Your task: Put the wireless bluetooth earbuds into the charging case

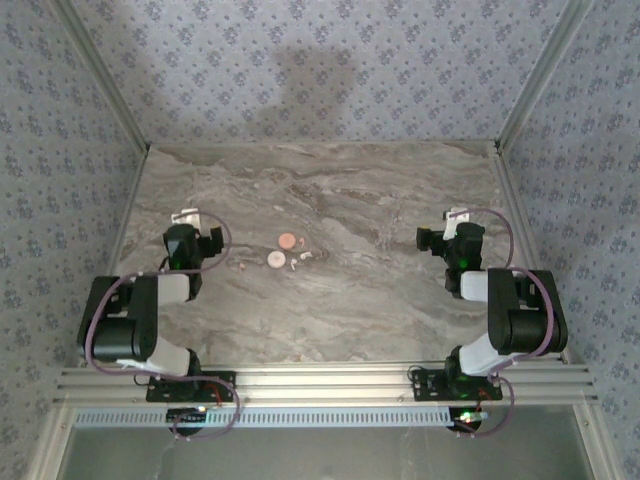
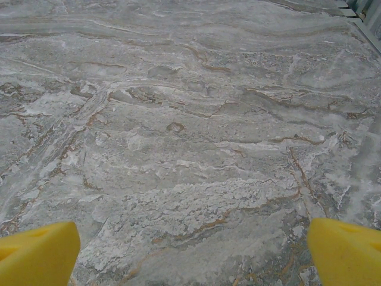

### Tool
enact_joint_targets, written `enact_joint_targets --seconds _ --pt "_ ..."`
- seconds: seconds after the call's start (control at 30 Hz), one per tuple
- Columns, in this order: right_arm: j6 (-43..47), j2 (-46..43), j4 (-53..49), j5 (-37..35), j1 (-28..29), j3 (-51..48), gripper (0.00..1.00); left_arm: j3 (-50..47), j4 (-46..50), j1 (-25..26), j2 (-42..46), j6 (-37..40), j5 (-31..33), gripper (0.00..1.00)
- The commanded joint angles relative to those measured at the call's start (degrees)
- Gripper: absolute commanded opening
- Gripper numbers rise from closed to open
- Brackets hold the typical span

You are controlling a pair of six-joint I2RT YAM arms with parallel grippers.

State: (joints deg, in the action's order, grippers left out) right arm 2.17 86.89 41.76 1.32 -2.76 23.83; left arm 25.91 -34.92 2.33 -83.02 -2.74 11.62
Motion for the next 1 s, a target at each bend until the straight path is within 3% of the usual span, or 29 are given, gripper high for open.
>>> enact_joint_targets --seconds 0.0,0.07,0.2,0.37,0.47,0.63,0.83,0.97 --pt "-0.9 -1.0 -0.3 0.6 -0.1 0.9 1.00 9.2 20.2 2.4 7.9 -3.1 2.1 0.89" --pt "-1.0 -2.2 -2.4 -0.5 0.2 1.5 1.00 13.3 29.2 4.7 10.2 -6.2 2.0 0.85" --pt "-4.3 -8.7 -27.7 -3.4 1.3 12.2 1.00 22.2 45.4 8.9 10.8 -11.4 -4.9 0.81" --pt "-5.6 -15.1 -54.7 1.1 4.7 23.2 1.00 32.9 66.2 14.7 6.8 -12.3 -6.3 0.76" --pt "-11.3 -18.6 -64.0 3.7 7.6 25.3 1.00 36.3 73.3 18.1 3.8 -15.0 -7.3 0.74" --pt "-23.7 -24.1 -65.5 8.5 14.2 21.6 1.00 42.1 82.4 23.2 -3.4 -19.3 -9.3 0.73" --pt "-27.4 -22.5 -65.3 7.0 24.4 21.8 1.00 44.2 84.3 25.6 -10.6 -25.3 -13.4 0.69" --pt "-27.8 -19.7 -63.9 6.5 27.0 22.7 1.00 45.7 82.8 25.8 -13.7 -26.7 -14.7 0.69"
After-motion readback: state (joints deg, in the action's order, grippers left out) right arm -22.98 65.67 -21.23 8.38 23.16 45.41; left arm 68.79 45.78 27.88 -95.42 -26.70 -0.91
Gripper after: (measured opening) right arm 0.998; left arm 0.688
